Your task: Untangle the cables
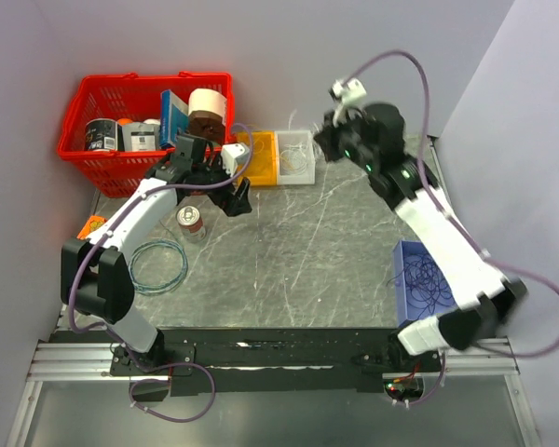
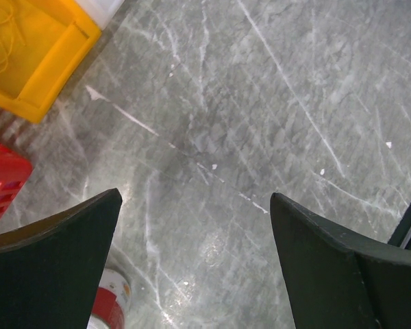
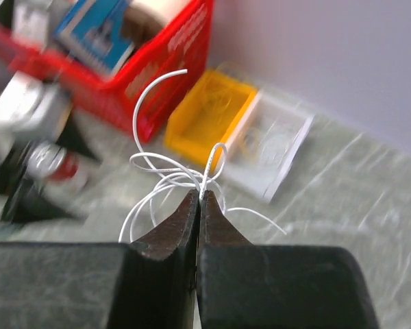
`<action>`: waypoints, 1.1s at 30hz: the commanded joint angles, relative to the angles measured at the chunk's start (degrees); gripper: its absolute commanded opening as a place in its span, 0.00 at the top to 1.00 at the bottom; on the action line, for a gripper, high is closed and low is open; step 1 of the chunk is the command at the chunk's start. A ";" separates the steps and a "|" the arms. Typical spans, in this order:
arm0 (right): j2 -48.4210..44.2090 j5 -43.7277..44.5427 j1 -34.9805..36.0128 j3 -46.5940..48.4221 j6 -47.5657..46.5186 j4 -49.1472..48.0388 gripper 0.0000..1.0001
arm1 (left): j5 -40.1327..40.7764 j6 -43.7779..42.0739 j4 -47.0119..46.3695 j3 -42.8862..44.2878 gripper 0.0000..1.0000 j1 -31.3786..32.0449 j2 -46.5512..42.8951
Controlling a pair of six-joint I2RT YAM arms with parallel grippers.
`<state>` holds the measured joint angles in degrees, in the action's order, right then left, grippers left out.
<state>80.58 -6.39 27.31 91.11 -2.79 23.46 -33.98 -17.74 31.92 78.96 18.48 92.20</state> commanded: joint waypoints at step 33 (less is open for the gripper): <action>54.17 -1.69 -9.91 45.73 12.29 -3.95 0.00 | 3.04 -1.60 1.65 -3.29 0.04 -5.30 -3.35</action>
<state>143.59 -9.04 17.02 134.26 13.28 19.44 -30.72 -18.79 33.69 73.82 13.41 88.77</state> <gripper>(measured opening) 0.943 0.966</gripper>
